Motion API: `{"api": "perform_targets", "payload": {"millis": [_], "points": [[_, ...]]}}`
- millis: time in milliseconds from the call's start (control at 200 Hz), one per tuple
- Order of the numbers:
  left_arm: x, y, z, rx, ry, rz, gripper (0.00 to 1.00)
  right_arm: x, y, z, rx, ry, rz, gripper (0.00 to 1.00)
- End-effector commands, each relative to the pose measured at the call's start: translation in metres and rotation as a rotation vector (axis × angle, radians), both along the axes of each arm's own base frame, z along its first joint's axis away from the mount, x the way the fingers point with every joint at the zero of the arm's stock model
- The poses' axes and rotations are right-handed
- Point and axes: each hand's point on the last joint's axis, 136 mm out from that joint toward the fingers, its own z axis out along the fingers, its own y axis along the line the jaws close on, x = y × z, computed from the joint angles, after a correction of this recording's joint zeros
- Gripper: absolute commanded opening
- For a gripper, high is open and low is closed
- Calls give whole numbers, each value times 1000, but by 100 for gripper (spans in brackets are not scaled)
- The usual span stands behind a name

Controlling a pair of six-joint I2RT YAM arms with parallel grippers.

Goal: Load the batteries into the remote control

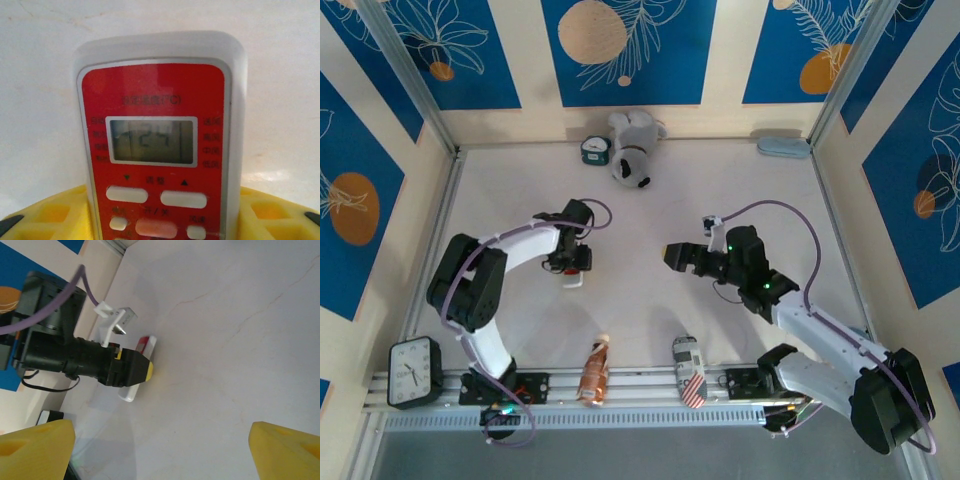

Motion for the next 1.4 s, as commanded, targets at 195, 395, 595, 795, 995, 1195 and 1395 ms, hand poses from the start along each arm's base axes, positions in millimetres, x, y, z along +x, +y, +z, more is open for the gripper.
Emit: {"api": "perform_targets", "payload": {"millis": [195, 395, 595, 795, 995, 1195, 1395], "points": [[1, 7, -10, 73, 52, 37, 49, -2, -4, 2, 13, -25, 3, 90], [-4, 4, -16, 60, 83, 33, 53, -1, -7, 2, 14, -26, -6, 91], [-8, 1, -21, 37, 106, 28, 62, -1, -11, 3, 17, -29, -26, 91], [-8, -2, -20, 23, 105, 24, 65, -3, -14, 6, 15, -34, -36, 91], [-4, -6, -2, -7, 75, 23, 66, -6, -20, 4, -6, -29, -56, 91], [11, -10, 70, -95, -117, 34, 96, -3, -42, 5, -134, -52, -144, 100], [15, 29, 167, -102, -488, 138, 100, 12, -81, 8, -299, -38, -346, 99]]}}
